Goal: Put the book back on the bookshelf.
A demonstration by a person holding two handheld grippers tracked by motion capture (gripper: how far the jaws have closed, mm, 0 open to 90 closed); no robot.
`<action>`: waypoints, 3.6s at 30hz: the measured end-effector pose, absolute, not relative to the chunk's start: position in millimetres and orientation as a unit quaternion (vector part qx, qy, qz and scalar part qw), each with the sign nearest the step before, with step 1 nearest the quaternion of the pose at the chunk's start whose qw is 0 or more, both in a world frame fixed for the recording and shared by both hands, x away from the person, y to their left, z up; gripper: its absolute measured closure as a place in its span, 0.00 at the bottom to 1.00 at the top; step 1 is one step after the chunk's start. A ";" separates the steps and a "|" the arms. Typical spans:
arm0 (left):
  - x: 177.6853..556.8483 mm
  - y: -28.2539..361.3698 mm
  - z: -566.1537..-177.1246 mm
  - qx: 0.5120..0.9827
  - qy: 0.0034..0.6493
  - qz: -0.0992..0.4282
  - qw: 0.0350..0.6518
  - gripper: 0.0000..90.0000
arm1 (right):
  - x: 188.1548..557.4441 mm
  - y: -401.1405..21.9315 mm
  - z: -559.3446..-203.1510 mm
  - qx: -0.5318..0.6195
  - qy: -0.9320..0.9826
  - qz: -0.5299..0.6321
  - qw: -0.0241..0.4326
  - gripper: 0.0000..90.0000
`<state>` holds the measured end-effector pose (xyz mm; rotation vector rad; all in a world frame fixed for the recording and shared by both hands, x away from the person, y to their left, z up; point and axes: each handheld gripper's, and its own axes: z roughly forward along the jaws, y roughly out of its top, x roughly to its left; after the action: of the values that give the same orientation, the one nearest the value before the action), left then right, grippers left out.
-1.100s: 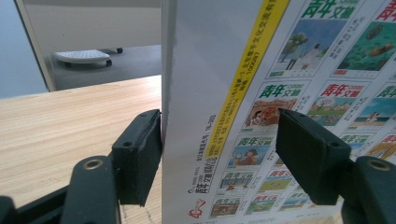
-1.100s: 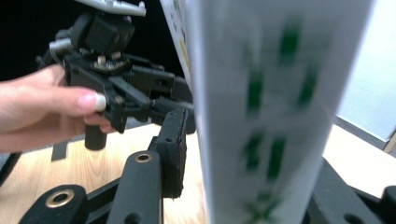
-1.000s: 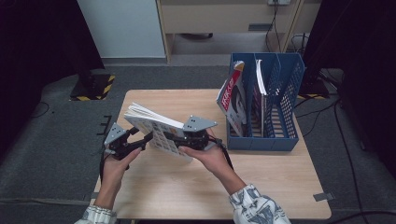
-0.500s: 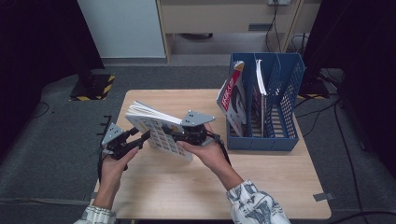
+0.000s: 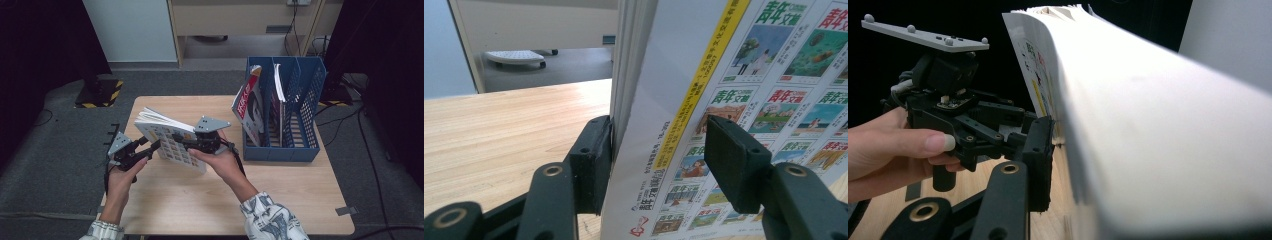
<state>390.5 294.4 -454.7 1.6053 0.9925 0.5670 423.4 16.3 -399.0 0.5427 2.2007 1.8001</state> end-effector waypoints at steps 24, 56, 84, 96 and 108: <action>391.7 315.3 -466.4 0.655 0.458 0.236 0.553 0.44 | 415.8 3.3 -395.8 0.198 0.741 0.627 0.140 0.82; 395.8 310.0 -479.6 0.688 0.471 0.255 0.489 0.23 | 407.6 -27.2 -382.8 0.206 0.730 0.631 0.163 0.82; 405.3 292.7 -504.1 0.754 0.468 0.259 0.382 0.04 | 402.8 -59.7 -376.2 0.229 0.718 0.630 0.190 0.82; 408.1 285.9 -513.3 0.768 0.468 0.257 0.353 0.04 | 404.9 -73.7 -371.2 0.238 0.707 0.634 0.201 0.82; 411.1 281.5 -523.9 0.782 0.473 0.241 0.327 0.04 | 403.0 -81.1 -369.3 0.240 0.707 0.632 0.208 0.82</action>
<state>411.1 281.5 -523.9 2.0473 1.2381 0.6318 403.0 -81.1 -369.3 0.6683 1.9673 1.7579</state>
